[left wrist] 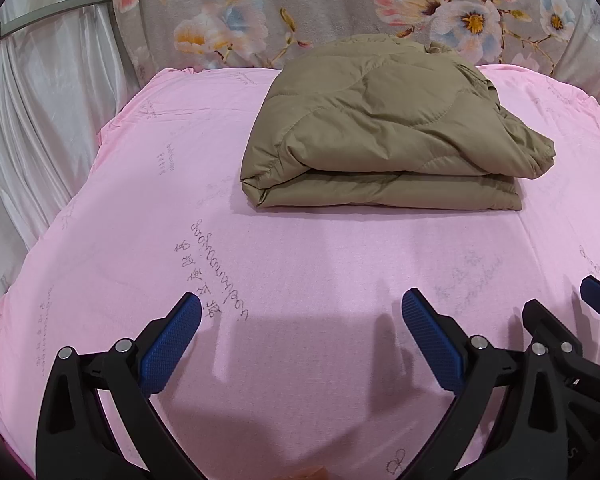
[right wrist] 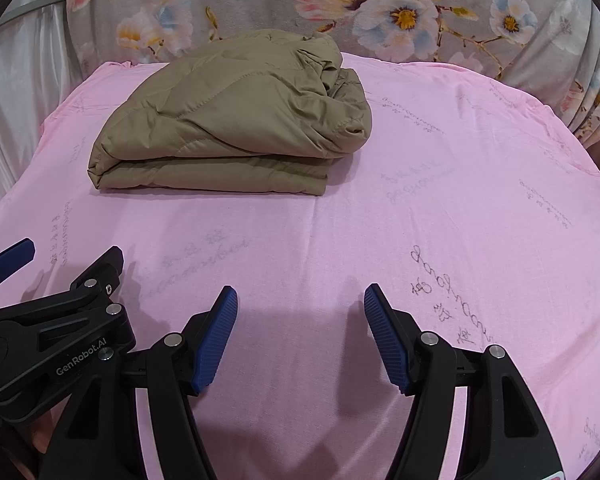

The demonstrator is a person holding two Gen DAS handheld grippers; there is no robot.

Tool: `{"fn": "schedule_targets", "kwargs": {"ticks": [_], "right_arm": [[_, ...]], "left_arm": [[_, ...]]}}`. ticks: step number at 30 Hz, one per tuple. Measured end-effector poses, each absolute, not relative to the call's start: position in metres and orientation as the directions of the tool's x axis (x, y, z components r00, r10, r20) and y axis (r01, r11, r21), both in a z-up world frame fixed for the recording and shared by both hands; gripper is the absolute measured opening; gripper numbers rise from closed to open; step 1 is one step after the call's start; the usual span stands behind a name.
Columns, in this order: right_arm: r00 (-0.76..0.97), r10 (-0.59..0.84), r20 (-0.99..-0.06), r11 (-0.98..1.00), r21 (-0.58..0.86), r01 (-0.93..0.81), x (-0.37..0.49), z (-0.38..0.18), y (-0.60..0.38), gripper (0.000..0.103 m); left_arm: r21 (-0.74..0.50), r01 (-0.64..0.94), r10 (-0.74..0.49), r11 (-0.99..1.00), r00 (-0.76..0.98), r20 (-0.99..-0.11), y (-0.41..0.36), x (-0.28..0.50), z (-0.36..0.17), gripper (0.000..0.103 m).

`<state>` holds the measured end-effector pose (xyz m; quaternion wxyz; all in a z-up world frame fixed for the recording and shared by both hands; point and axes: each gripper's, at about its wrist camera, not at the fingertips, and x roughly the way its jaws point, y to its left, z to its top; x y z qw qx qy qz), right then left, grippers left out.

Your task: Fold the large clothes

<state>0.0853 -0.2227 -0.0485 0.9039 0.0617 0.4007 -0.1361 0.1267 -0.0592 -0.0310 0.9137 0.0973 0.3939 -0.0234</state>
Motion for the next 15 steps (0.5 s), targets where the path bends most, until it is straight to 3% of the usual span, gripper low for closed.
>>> {"fn": "schedule_targets", "kwargs": {"ticks": [15], "right_arm": [[0.642, -0.196, -0.741, 0.956, 0.002, 0.294, 0.0856, -0.0488, -0.2232, 0.063]], "left_arm": [[0.16, 0.118, 0.036, 0.98, 0.689, -0.724, -0.059, 0.1269, -0.0312, 0.098]]}}
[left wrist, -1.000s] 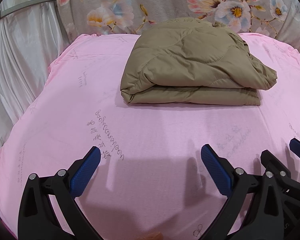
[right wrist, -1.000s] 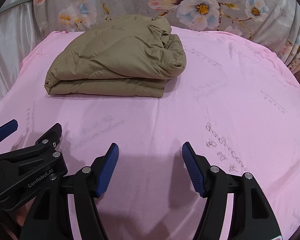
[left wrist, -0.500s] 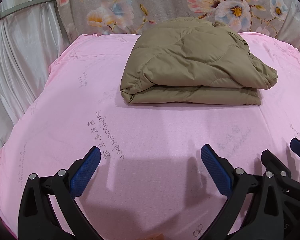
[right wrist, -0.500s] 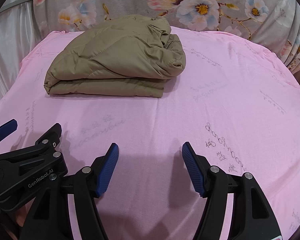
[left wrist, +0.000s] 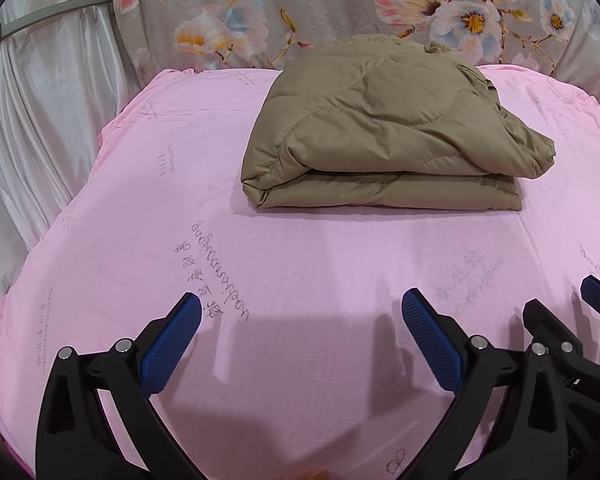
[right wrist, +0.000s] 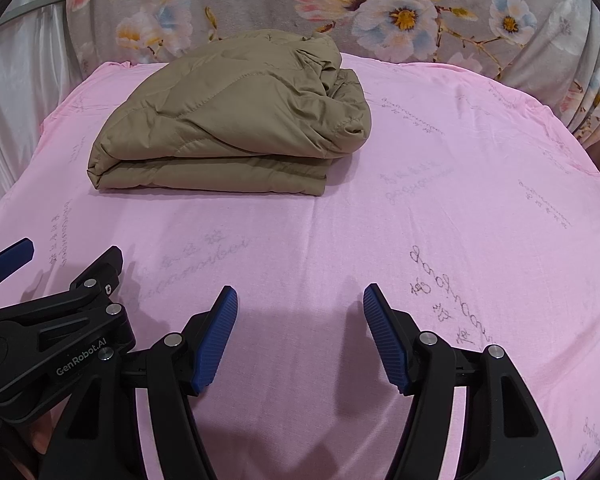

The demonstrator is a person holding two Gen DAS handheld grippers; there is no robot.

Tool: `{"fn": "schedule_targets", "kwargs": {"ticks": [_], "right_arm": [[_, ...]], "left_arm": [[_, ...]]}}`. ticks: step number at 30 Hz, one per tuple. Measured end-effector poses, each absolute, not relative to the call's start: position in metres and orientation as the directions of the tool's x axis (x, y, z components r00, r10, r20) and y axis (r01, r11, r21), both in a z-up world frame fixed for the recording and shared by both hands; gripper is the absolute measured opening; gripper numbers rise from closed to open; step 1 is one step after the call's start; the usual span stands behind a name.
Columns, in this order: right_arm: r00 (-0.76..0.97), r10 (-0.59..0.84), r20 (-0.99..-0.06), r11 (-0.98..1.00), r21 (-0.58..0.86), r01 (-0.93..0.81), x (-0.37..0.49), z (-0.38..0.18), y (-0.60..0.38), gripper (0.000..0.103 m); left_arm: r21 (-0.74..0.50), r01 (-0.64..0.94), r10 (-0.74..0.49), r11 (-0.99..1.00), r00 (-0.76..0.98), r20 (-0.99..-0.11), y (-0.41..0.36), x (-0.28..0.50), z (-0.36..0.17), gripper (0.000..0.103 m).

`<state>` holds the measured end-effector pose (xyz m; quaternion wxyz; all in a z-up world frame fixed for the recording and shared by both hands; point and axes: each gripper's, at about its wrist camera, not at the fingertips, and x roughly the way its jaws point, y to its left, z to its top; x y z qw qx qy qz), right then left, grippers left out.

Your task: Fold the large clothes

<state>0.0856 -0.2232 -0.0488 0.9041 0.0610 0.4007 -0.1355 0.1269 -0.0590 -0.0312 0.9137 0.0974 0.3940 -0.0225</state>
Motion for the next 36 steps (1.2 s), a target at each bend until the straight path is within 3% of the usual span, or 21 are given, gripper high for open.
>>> {"fn": "schedule_targets", "kwargs": {"ticks": [36], "right_arm": [[0.643, -0.203, -0.738, 0.955, -0.005, 0.296, 0.0851, -0.0471, -0.2242, 0.063]], "left_arm": [[0.164, 0.112, 0.042, 0.98, 0.69, -0.723, -0.0582, 0.1273, -0.03, 0.097]]}}
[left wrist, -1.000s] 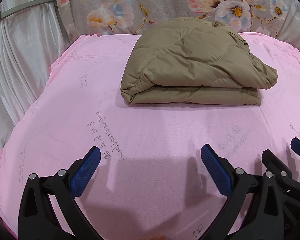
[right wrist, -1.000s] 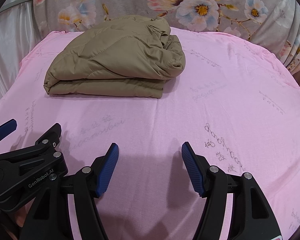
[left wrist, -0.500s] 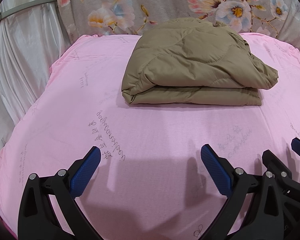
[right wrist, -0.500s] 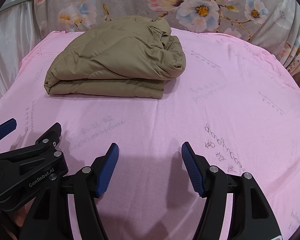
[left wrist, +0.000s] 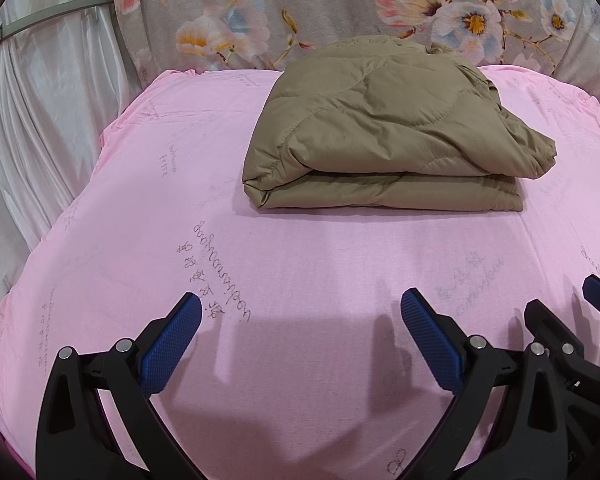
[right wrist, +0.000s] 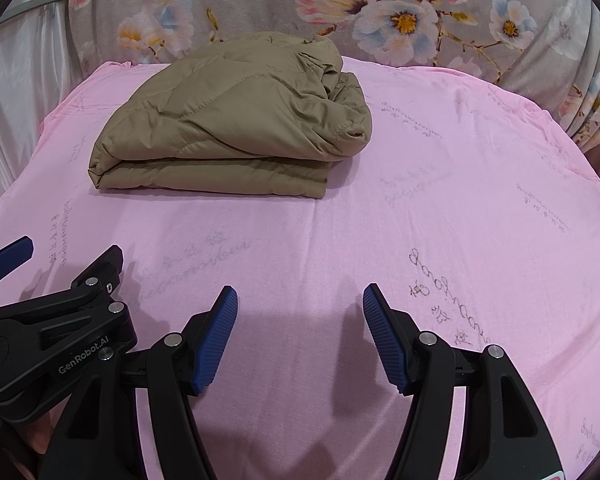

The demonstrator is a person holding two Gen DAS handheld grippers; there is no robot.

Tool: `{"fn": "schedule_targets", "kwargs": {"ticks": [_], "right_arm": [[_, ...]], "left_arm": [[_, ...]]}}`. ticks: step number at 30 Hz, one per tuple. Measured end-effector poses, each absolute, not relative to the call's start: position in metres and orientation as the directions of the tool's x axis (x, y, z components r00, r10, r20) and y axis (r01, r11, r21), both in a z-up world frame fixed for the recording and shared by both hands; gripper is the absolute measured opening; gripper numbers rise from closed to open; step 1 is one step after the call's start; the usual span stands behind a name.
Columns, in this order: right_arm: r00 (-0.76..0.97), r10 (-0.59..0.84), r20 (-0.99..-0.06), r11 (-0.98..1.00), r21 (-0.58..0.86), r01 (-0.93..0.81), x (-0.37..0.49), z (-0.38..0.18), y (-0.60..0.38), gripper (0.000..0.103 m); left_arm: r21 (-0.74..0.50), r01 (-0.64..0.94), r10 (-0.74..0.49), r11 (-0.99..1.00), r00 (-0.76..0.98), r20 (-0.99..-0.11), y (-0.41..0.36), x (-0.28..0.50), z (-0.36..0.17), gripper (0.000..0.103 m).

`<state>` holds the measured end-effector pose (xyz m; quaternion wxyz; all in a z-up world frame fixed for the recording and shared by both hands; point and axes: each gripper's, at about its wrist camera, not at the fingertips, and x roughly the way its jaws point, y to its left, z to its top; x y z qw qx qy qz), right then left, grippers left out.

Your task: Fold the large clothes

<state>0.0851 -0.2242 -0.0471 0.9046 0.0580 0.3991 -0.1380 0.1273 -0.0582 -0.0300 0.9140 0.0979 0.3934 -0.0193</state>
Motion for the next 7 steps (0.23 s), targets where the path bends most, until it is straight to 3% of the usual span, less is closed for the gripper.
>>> {"fn": "schedule_targets", "kwargs": {"ticks": [7], "right_arm": [[0.644, -0.206, -0.737, 0.955, -0.008, 0.296, 0.0847, -0.0464, -0.2246, 0.063]], "left_arm": [[0.167, 0.107, 0.047, 0.98, 0.693, -0.72, -0.0562, 0.1279, -0.0288, 0.097]]}}
